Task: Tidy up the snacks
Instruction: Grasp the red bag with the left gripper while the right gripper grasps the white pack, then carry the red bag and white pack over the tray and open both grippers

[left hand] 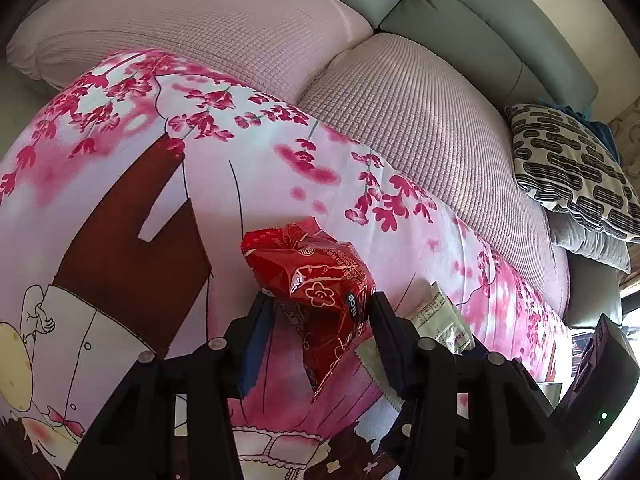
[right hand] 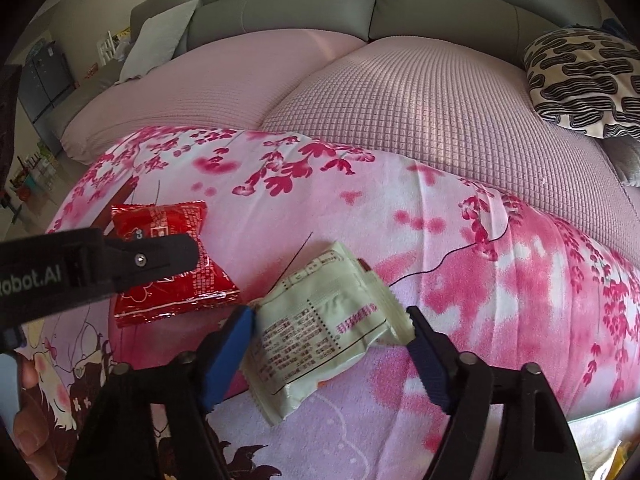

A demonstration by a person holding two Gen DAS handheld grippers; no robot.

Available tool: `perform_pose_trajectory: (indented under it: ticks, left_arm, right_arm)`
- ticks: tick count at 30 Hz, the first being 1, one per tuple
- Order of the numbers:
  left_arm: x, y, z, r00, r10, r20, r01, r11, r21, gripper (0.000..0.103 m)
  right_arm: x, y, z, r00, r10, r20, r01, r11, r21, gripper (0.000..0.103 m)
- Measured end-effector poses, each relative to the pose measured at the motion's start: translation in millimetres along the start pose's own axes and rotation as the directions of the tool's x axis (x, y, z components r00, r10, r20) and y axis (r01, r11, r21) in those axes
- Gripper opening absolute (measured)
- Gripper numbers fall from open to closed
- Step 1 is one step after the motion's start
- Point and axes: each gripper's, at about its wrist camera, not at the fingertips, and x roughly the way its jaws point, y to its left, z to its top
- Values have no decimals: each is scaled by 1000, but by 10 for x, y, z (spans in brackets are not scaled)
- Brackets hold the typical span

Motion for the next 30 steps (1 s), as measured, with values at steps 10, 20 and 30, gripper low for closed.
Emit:
perform_pose_trajectory:
  ticks: [10, 20, 30]
  left_arm:
    - [-162, 39, -96, 999, -8, 39, 10, 999, -34, 48]
    - [-525, 33, -395, 994, -40, 101, 48, 996, -74, 48]
    - [-894, -84, -710, 988, -74, 137, 84, 994, -69, 48]
  right_arm:
    - [-99, -92, -72, 1000, 5, -1, -5, 1000, 29, 55]
    - [-465, -187, -388, 999, 52, 14, -53, 995, 88, 54]
    - [-1124, -251, -712, 995, 55, 78, -65, 988, 138, 54]
